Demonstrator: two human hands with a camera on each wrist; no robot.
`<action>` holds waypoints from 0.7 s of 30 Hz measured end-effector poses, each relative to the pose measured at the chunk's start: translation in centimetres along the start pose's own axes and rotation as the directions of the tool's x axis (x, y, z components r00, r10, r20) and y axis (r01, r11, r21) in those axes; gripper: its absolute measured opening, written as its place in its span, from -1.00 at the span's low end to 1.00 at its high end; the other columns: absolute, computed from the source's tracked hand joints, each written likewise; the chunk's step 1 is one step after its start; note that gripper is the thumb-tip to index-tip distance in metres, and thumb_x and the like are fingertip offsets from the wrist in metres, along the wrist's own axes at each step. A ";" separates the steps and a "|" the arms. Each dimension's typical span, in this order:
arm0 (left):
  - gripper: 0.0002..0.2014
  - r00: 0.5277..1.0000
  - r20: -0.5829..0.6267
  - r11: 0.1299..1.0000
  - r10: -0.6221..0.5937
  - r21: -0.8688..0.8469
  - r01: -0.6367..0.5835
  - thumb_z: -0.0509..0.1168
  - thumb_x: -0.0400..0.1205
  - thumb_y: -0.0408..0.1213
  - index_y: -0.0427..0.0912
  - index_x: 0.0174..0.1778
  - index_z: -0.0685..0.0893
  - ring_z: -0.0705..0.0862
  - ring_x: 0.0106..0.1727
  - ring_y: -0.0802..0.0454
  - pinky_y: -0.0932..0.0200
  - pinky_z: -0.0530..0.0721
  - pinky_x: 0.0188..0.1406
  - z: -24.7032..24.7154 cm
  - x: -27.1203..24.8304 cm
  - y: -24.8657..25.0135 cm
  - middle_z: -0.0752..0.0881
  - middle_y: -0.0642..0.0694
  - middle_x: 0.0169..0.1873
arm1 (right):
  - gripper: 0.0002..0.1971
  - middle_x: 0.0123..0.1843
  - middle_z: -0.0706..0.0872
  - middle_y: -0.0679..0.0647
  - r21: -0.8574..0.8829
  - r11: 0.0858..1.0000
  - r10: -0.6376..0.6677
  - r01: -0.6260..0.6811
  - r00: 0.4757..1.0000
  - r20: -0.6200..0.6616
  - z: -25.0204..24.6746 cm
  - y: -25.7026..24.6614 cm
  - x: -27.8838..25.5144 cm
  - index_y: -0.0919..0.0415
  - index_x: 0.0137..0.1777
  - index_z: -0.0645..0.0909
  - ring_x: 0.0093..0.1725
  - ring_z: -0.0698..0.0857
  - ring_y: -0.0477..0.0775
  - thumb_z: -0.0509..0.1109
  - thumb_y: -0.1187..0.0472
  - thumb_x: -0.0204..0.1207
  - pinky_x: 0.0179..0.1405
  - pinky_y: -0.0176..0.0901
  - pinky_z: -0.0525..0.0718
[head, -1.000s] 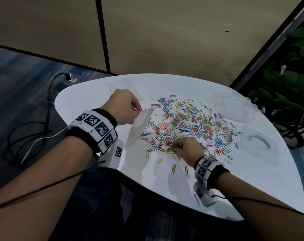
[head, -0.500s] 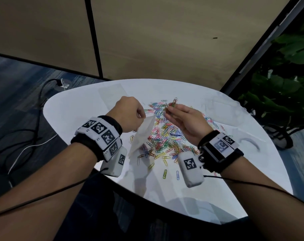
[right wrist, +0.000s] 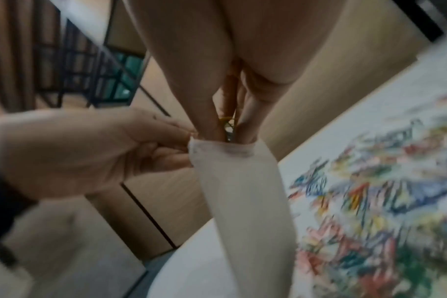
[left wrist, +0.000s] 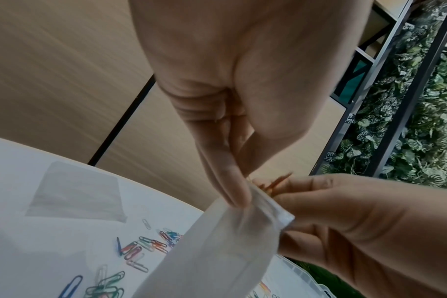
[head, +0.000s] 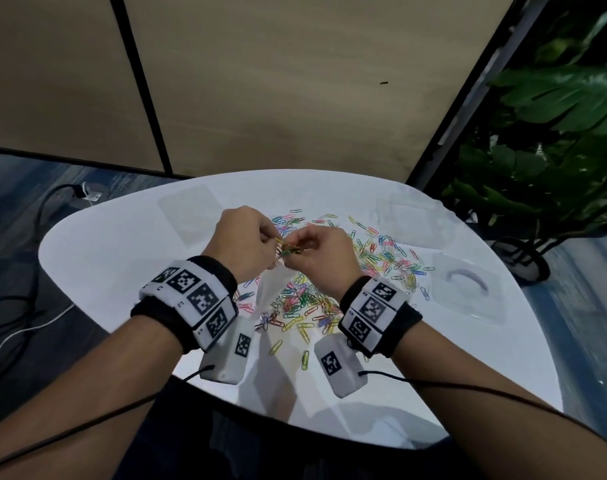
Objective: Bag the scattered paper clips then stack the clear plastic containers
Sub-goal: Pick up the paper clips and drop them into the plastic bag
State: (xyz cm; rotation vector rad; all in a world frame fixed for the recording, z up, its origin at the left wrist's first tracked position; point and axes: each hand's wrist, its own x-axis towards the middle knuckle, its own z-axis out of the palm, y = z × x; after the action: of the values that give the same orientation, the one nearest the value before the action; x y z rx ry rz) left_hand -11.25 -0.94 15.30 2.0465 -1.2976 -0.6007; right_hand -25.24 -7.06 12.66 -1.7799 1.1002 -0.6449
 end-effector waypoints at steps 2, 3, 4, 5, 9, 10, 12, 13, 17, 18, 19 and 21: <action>-0.83 1.000 0.007 1.000 0.001 -0.008 -0.001 0.37 0.59 -0.50 -0.23 -0.08 0.86 0.82 -0.48 0.15 0.30 0.79 -0.34 0.2 0.1 0.1 0.83 -0.12 -0.44 | -0.83 -0.32 0.81 -0.02 -0.145 0.987 -0.068 0.064 0.997 -0.026 -0.2 -0.1 0.1 0.06 -0.29 0.72 -0.33 0.76 -0.10 0.59 0.35 0.32 -0.29 -0.38 0.67; -0.83 1.000 0.010 1.000 0.004 -0.017 -0.003 0.38 0.59 -0.50 -0.23 -0.07 0.86 0.82 -0.48 0.16 0.36 0.74 -0.38 0.2 0.1 0.2 0.83 -0.11 -0.43 | -0.88 -0.34 0.79 -0.03 -0.213 0.972 -0.103 0.096 0.994 -0.026 -0.3 -0.2 0.3 0.07 -0.28 0.73 -0.34 0.74 -0.10 0.60 0.28 0.33 -0.31 -0.38 0.66; -0.83 1.000 0.012 1.000 0.010 -0.023 -0.009 0.39 0.59 -0.50 -0.23 -0.06 0.87 0.82 -0.46 0.15 0.39 0.72 -0.39 0.2 0.0 0.2 0.83 -0.12 -0.42 | -0.91 -0.36 0.78 -0.04 -0.277 0.952 -0.138 0.128 0.990 -0.017 -0.4 -0.3 0.3 0.08 -0.26 0.73 -0.35 0.73 -0.09 0.59 0.22 0.34 -0.29 -0.34 0.67; -0.83 1.000 0.012 1.000 0.019 -0.024 -0.019 0.40 0.59 -0.49 -0.24 -0.03 0.87 0.83 -0.44 0.12 0.38 0.73 -0.37 0.2 0.0 0.3 0.84 -0.13 -0.39 | -0.93 -0.36 0.77 -0.04 -0.336 0.928 -0.172 0.160 0.985 -0.005 -0.6 -0.4 0.3 0.08 -0.24 0.73 -0.34 0.72 -0.08 0.58 0.18 0.36 -0.25 -0.30 0.67; -0.86 0.999 0.001 0.998 0.051 -0.022 -0.051 0.42 0.62 -0.47 -0.24 -0.01 0.87 0.85 -0.38 0.06 0.43 0.70 -0.32 0.0 -0.2 0.6 0.86 -0.15 -0.32 | -0.93 -0.23 0.81 -0.01 -0.462 0.858 -0.221 0.224 0.973 0.060 -1.1 -0.6 0.3 0.10 -0.11 0.81 -0.23 0.73 -0.05 0.51 0.21 0.43 -0.12 -0.25 0.69; -0.85 0.998 0.001 0.998 0.060 -0.020 -0.060 0.41 0.62 -0.47 -0.24 -0.02 0.87 0.85 -0.37 0.06 0.45 0.69 -0.31 0.0 -0.2 0.7 0.86 -0.15 -0.33 | -0.90 -0.22 0.82 0.01 -0.486 0.844 -0.219 0.228 0.973 0.075 -1.1 -0.6 0.3 0.11 -0.09 0.82 -0.21 0.73 -0.03 0.50 0.20 0.44 -0.11 -0.22 0.70; -0.83 0.997 0.010 0.997 0.078 -0.017 -0.078 0.39 0.62 -0.48 -0.23 -0.03 0.88 0.85 -0.38 0.07 0.42 0.73 -0.26 0.1 -0.3 0.8 0.86 -0.16 -0.35 | -0.88 -0.27 0.80 0.03 -0.543 0.804 -0.220 0.242 0.970 0.105 -1.1 -0.7 0.3 0.10 -0.10 0.84 -0.24 0.71 0.01 0.47 0.14 0.47 -0.18 -0.15 0.68; -0.82 0.996 0.014 0.996 0.084 -0.011 -0.084 0.38 0.62 -0.48 -0.23 -0.03 0.89 0.85 -0.39 0.08 0.38 0.75 -0.23 0.2 -0.3 0.8 0.86 -0.16 -0.36 | -0.86 -0.32 0.77 0.03 -0.574 0.780 -0.222 0.250 0.968 0.119 -1.0 -0.7 0.3 0.10 -0.12 0.83 -0.26 0.69 0.03 0.46 0.11 0.48 -0.24 -0.14 0.64; -0.81 0.995 0.017 0.995 0.102 0.008 -0.102 0.38 0.61 -0.47 -0.21 -0.01 0.89 0.84 -0.41 0.13 0.21 0.83 -0.06 0.4 -0.3 0.7 0.86 -0.14 -0.40 | -0.81 -0.12 0.84 0.06 -0.644 0.719 -0.205 0.262 0.965 0.163 -1.1 -1.0 0.3 0.07 0.04 0.82 -0.08 0.77 0.09 0.45 0.17 0.48 -0.04 -0.09 0.73; -0.81 0.994 0.015 0.994 0.104 0.012 -0.105 0.38 0.61 -0.47 -0.21 0.00 0.89 0.84 -0.41 0.15 0.20 0.83 -0.05 0.5 -0.4 0.8 0.85 -0.12 -0.41 | -0.76 -0.02 0.85 0.05 -0.657 0.703 -0.212 0.272 0.962 0.170 -1.2 -0.9 0.2 0.07 0.13 0.80 0.00 0.77 0.08 0.46 0.18 0.47 0.06 -0.09 0.74; -0.81 0.994 0.012 0.994 0.104 0.015 -0.104 0.38 0.62 -0.46 -0.21 0.01 0.89 0.83 -0.41 0.16 0.19 0.83 -0.06 0.5 -0.3 0.8 0.85 -0.11 -0.41 | -0.72 0.05 0.85 0.04 -0.673 0.685 -0.222 0.279 0.960 0.173 -1.3 -1.0 0.2 0.08 0.19 0.78 0.05 0.77 0.07 0.47 0.17 0.47 0.11 -0.11 0.73; -0.82 0.995 0.014 0.995 0.099 0.025 -0.099 0.39 0.63 -0.44 -0.20 0.04 0.88 0.84 -0.40 0.13 0.20 0.83 -0.09 0.4 -0.3 0.9 0.84 -0.11 -0.40 | -0.69 0.09 0.83 0.02 -0.660 0.688 -0.234 0.301 0.953 0.191 -1.5 -1.2 0.1 0.08 0.22 0.76 0.02 0.77 0.03 0.49 0.19 0.47 0.12 -0.10 0.73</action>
State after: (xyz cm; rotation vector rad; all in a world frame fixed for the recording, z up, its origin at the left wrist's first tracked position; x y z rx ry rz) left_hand -12.27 -1.05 15.69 1.9883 -1.4119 -0.5549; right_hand -25.96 -7.55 14.39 -2.6279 1.0978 -0.3178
